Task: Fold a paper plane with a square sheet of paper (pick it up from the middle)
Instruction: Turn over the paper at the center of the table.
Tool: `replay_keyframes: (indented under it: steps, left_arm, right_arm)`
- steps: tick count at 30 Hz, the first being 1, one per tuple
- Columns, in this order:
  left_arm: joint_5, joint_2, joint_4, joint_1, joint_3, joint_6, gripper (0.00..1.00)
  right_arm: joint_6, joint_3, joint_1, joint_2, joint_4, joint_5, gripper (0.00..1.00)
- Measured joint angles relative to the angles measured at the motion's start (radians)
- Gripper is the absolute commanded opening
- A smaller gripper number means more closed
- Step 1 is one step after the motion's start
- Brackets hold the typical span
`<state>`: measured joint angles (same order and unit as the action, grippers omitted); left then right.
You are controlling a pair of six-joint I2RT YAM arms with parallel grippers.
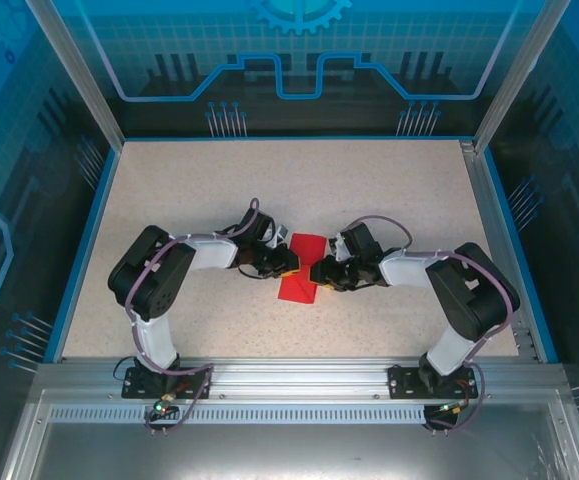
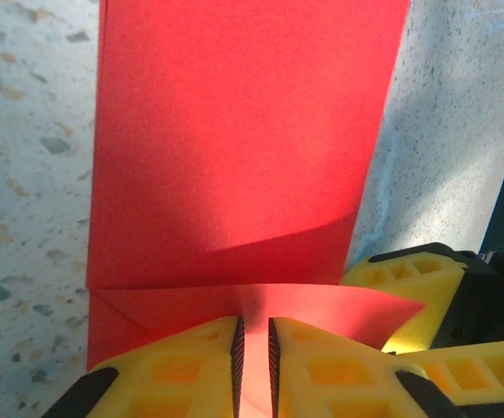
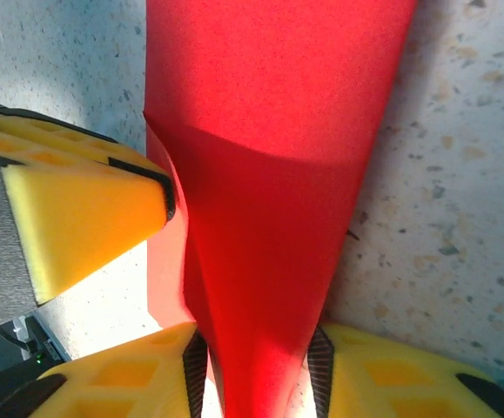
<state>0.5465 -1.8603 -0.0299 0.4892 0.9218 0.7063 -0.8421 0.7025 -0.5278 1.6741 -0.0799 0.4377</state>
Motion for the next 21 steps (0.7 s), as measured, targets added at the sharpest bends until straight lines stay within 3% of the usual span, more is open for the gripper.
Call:
replay_keyframes:
  steps: [7, 16, 21]
  left_arm:
    - [-0.001, -0.004, 0.0, 0.0, 0.002, 0.0, 0.18]
    - [-0.021, 0.003, -0.001, 0.0, 0.001, 0.002, 0.2]
    - [-0.106, 0.122, 0.0, 0.0, -0.041, 0.019, 0.21]
  right_arm:
    - [-0.012, 0.0, -0.01, 0.012, -0.036, 0.001, 0.34]
    - [0.002, 0.0, -0.01, 0.021, -0.067, 0.001, 0.14]
    - [0.074, 0.021, -0.008, -0.037, 0.032, -0.001, 0.05]
